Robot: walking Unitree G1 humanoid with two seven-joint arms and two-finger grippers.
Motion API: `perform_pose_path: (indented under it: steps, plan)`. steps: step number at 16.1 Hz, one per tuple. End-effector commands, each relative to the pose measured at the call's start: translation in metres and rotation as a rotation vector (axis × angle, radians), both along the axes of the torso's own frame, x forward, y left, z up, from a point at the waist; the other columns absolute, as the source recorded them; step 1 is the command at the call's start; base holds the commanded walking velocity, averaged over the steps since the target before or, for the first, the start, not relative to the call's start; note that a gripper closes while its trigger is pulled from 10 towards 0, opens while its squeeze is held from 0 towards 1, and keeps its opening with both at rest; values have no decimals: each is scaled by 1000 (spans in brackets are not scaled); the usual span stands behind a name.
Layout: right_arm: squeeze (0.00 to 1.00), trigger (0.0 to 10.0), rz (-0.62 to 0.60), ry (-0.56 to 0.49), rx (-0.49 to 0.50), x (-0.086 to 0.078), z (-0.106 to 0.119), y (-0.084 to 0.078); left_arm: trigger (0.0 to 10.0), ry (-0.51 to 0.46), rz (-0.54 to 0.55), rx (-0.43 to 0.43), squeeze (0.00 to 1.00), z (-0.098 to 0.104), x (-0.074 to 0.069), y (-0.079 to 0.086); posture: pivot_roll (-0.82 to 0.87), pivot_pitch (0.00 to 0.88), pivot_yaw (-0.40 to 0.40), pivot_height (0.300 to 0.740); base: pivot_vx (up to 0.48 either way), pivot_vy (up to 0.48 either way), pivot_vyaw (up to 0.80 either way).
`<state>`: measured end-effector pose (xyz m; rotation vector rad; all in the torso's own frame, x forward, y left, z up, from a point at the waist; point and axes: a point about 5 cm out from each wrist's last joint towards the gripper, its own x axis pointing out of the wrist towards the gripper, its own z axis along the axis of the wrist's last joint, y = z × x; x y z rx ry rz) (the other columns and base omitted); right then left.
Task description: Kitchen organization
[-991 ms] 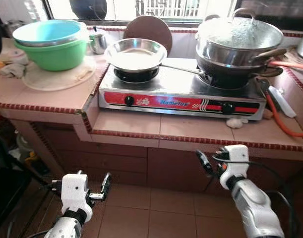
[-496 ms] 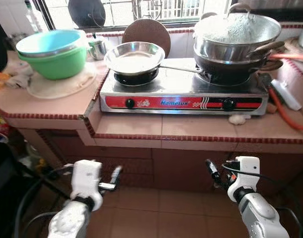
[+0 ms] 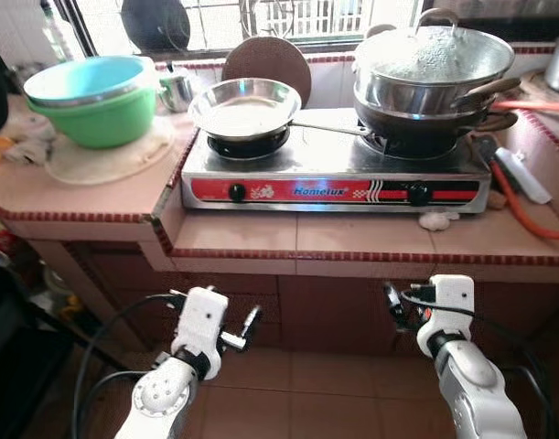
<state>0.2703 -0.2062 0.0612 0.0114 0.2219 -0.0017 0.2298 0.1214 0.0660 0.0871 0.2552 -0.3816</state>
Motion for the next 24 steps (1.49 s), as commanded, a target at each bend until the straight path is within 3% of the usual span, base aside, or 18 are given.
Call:
perform_pose_path:
  steps: [1, 2, 3, 5, 9, 13, 17, 21, 24]
  plan:
    - [0, 10000, -20, -15, -5, 2, 2, -2, 10000, 1, 13, 31, 0, -4, 1, 3, -194, 0, 106, 740, 0, 0, 0]
    - [0, 10000, -28, 6, 20, 3, 6, -1, 10000, -22, 32, 38, 0, -4, 4, 5, -207, 0, 105, 740, 0, 0, 0]
    - [0, 10000, 60, -27, -63, 5, 18, 7, 10000, -55, 87, 37, 0, -2, 9, 11, -219, 0, 84, 740, 0, 0, 0]
    - [0, 10000, 111, -62, -49, 5, 25, 16, 10000, -57, 165, 36, 0, -4, 13, 17, -206, 0, 70, 740, 0, 0, 0]
    - [0, 10000, 150, -63, -51, 18, 25, 34, 10000, -82, 175, -18, 0, 0, 11, 11, -140, 0, 26, 740, 0, 0, 0]
    - [0, 10000, 160, -94, -38, 33, 33, 38, 10000, -91, 163, -6, 0, -3, 15, 7, -101, 0, 15, 740, 0, 0, 0]
    - [0, 10000, 206, -111, -23, 48, 33, 55, 10000, -138, 138, 38, 0, 1, 23, 10, -55, 0, 14, 740, 0, 0, 0]
    - [0, 10000, 208, -87, -27, 52, 23, 58, 10000, -125, 128, 31, 0, -3, 26, 4, -52, 0, 13, 740, 0, 0, 0]
    - [0, 10000, 183, -73, -23, 47, 16, 50, 10000, -109, 144, 4, 0, -6, 23, 2, -61, 0, 17, 740, 0, 0, 0]
